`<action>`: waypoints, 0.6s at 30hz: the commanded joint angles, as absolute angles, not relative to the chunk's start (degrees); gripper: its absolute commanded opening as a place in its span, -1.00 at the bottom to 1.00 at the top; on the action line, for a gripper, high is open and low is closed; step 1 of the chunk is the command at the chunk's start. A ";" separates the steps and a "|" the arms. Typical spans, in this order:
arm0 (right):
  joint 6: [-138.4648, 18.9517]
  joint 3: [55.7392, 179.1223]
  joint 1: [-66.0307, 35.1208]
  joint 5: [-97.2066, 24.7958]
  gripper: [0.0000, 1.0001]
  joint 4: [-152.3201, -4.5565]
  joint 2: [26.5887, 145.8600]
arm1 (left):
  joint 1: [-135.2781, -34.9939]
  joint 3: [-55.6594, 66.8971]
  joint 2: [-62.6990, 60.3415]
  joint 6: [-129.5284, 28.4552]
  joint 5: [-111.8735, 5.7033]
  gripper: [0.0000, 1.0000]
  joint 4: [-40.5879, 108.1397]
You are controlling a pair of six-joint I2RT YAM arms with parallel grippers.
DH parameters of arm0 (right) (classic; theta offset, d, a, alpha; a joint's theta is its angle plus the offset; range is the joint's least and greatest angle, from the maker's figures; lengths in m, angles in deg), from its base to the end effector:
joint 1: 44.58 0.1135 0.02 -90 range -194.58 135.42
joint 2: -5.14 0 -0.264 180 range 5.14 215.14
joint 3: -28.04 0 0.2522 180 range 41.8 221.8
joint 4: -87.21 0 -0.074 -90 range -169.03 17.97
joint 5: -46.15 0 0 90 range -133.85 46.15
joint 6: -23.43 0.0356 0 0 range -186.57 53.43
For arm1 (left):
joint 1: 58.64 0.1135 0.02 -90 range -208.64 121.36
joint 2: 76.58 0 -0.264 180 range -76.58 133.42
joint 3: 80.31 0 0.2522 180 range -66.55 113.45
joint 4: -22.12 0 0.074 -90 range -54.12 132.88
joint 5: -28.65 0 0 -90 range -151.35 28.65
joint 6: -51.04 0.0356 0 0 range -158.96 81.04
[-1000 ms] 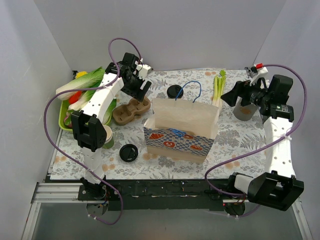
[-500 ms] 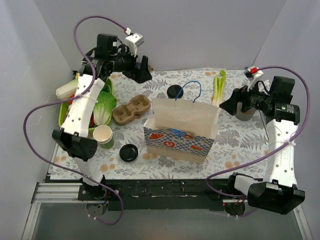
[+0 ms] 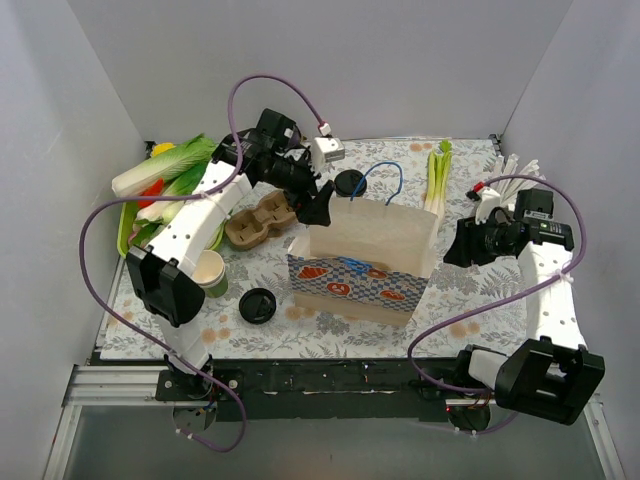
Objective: Pack the takeout coffee
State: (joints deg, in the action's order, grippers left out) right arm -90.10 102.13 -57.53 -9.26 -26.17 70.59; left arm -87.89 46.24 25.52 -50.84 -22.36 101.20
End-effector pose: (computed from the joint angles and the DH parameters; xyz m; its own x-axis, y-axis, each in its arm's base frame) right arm 0.2135 -0.0284 0.3039 -0.7141 -0.1730 -0.6783 -0.4297 0.8733 0.2296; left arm 0.3064 -0.1973 0.3931 -0.8398 0.2869 -0.4608 0.5361 0.5715 -0.6212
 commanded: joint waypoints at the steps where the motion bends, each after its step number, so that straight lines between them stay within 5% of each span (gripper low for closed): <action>1: -94.96 99.81 -54.79 -5.18 -0.07 -24.88 71.76 | -89.13 47.44 22.38 -50.72 -26.98 0.71 95.65; 7: -90.22 97.26 -40.91 -1.75 -0.17 -31.74 73.61 | -89.13 47.01 19.13 -52.75 -29.52 0.76 95.21; 18: -83.63 107.09 -23.77 0.01 -0.15 -39.92 86.51 | -88.35 36.37 7.36 -59.17 -51.58 0.96 88.18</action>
